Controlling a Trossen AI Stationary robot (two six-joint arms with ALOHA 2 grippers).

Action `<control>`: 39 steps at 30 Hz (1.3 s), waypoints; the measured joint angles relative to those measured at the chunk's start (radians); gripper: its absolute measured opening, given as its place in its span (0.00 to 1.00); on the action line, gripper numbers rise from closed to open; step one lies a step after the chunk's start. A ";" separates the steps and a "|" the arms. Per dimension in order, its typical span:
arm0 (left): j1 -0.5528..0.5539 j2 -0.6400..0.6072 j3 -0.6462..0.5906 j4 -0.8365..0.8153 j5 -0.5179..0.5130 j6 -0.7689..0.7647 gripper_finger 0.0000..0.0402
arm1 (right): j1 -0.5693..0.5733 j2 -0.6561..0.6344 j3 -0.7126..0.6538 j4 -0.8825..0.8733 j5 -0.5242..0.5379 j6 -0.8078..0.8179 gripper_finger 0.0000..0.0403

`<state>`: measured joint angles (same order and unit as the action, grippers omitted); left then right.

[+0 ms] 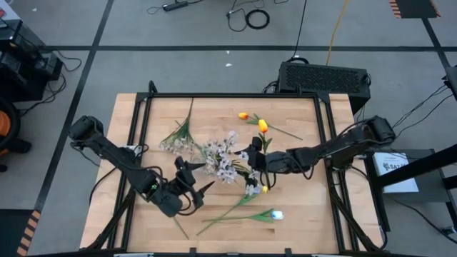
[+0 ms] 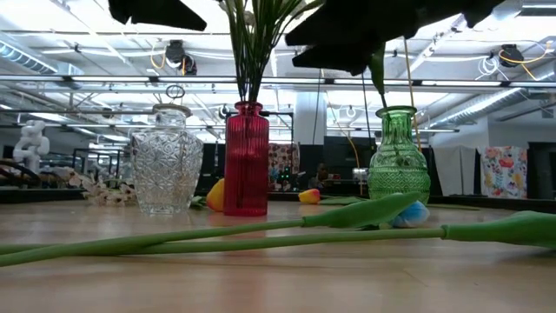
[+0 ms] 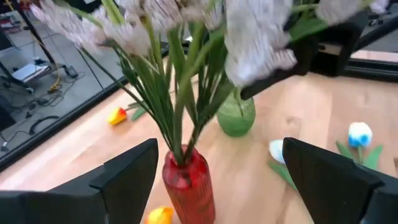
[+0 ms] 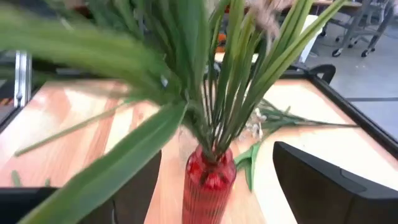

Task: Sort flowers into vase by color
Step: Put the bottom white flowers into the red vase

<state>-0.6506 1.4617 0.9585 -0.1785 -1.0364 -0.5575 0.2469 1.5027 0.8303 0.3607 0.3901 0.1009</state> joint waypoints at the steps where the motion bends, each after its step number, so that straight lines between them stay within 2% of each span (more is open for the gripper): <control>1: -0.001 0.005 0.000 -0.007 0.008 -0.011 0.87 | 0.003 -0.009 0.000 -0.021 0.000 0.000 0.75; 7: -0.007 0.051 -0.002 -0.062 0.034 -0.006 0.85 | 0.034 -0.075 -0.001 -0.106 0.000 -0.018 0.75; 17: 0.011 0.104 -0.003 -0.092 0.042 -0.011 0.67 | 0.088 -0.125 0.000 -0.128 -0.013 -0.015 0.75; 22: 0.021 0.104 -0.003 -0.089 0.042 -0.012 0.62 | 0.090 -0.122 0.000 -0.129 -0.147 -0.005 0.75; 25: 0.029 0.104 -0.003 -0.091 0.045 -0.007 0.61 | 0.104 -0.127 0.020 -0.154 -0.189 -0.007 0.75; 28: 0.038 0.104 -0.003 -0.091 0.049 0.016 0.61 | 0.126 -0.133 0.057 -0.196 -0.191 -0.015 0.75; 39: 0.112 0.133 -0.003 -0.062 0.106 0.097 0.61 | 0.252 -0.171 0.220 -0.540 -0.178 0.029 0.75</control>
<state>-0.5385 1.5947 0.9558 -0.2400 -0.9307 -0.4607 0.4987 1.3319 1.0507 -0.1793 0.2122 0.1296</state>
